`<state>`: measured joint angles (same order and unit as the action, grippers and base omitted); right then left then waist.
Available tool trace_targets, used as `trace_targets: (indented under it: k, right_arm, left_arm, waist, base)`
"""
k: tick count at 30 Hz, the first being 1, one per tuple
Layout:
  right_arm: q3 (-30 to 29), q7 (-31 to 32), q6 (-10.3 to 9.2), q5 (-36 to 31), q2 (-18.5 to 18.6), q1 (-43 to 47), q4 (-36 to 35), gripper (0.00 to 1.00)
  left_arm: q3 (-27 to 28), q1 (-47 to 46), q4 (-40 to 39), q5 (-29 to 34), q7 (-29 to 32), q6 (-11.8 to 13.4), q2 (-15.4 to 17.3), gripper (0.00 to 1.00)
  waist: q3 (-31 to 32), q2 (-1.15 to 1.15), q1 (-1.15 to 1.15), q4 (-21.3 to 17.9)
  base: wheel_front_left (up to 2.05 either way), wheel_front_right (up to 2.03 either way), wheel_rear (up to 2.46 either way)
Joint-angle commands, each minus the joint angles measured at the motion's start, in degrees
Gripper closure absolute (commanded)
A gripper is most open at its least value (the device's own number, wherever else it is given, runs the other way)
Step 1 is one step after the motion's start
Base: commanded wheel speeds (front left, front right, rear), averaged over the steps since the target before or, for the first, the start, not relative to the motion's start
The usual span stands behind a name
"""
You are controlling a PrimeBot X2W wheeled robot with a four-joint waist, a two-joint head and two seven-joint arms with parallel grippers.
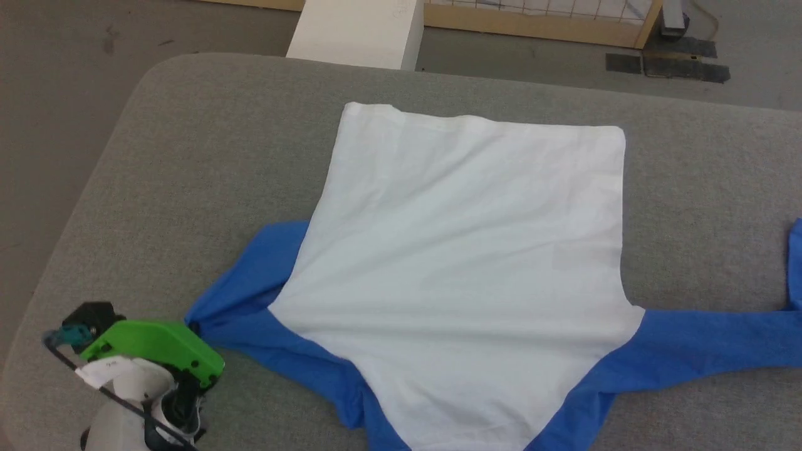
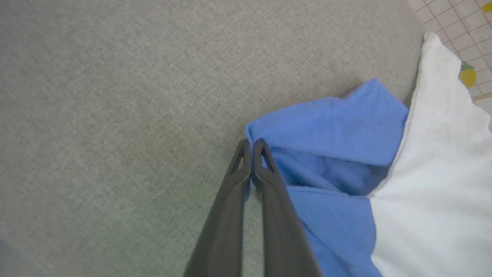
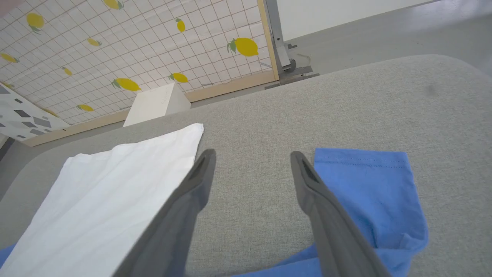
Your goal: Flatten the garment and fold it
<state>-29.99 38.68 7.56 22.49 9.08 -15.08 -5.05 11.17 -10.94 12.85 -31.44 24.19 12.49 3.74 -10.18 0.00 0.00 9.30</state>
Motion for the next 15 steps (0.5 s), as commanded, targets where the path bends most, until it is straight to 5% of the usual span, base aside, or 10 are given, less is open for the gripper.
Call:
trace_targets:
  k: [1,3,4,5,15]
  right_arm:
    - [0.05,0.18,-0.08,-0.28,-0.14,0.87,-0.05,0.00]
    - [0.00,0.31,-0.08,-0.20,-0.14,0.93,-0.19,0.00]
    - [0.00,0.36,-0.08,-0.18,-0.11,0.96,-0.26,0.00]
    - [0.01,0.39,-0.08,-0.18,-0.09,0.98,-0.30,0.00]
    - [0.90,0.75,-0.08,0.55,-0.07,0.51,-0.77,0.00]
  left_arm:
    - [0.05,1.96,-0.53,-1.20,0.47,0.35,-0.30,1.00]
    - [-0.37,3.24,-1.55,-2.63,0.93,0.30,-0.48,1.00]
    - [-0.88,3.54,-2.10,-3.19,1.14,-0.08,-0.54,0.07]
    - [-1.02,3.50,-2.85,-3.57,0.83,-0.19,-0.58,0.00]
    - [-9.32,-7.28,-7.61,5.17,-2.71,-6.02,5.94,0.00]
  waist:
    - [0.35,0.00,0.00,0.42]
    - [0.19,0.00,0.00,0.58]
    - [0.11,0.00,0.00,0.61]
    - [0.07,0.00,0.00,0.61]
    - [-1.82,0.00,0.00,-1.03]
  base:
    - [0.00,0.00,0.00]
    - [0.00,0.00,0.00]
    - [0.00,0.00,0.00]
    - [0.00,0.00,0.00]
    - [0.00,0.00,0.00]
